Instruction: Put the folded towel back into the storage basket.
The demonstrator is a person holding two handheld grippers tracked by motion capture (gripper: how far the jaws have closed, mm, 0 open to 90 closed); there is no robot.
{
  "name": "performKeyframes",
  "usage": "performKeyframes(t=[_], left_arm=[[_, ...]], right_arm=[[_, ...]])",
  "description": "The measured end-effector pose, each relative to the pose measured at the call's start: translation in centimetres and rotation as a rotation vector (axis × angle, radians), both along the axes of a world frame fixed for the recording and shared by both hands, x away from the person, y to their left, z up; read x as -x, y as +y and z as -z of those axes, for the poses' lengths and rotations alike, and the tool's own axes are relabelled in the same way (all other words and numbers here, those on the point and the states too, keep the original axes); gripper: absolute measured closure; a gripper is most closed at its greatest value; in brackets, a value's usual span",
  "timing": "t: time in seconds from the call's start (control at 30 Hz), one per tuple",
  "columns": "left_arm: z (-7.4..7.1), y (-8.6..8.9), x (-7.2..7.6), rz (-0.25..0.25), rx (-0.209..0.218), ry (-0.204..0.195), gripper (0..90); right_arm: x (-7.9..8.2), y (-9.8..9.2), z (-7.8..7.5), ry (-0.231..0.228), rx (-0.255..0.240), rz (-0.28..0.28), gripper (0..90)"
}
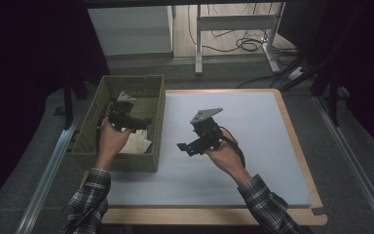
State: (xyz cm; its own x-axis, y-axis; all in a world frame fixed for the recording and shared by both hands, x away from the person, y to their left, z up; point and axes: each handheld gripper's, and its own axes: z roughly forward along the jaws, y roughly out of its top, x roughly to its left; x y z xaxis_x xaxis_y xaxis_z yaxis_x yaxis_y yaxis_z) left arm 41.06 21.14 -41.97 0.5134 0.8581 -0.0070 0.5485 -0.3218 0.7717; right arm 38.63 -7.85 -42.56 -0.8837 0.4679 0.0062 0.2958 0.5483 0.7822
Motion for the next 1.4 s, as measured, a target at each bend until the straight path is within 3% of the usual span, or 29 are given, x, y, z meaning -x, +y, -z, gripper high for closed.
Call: performKeyframes(t=[0.3,0.83,1.17,1.4], left_arm=[[-0.3,-4.1,1.0,0.090,-0.011,-0.014,0.6],[-0.5,-11.5,2.1,0.213,0.025,-0.027,0.2],[1.1,-15.5,3.3,0.274,0.051,-0.026,0.0],[2.9,-16.8,4.4,0.300,0.062,-0.020,0.0]], right_arm=[[1.0,-4.7,0.5,-0.005,-0.010,0.043,3.6],[2.7,-12.1,1.7,0.004,-0.013,0.149,3.6],[4.1,-16.2,2.9,0.015,-0.017,0.203,3.6],[5.3,-18.5,3.8,0.018,-0.026,0.236,3.6]])
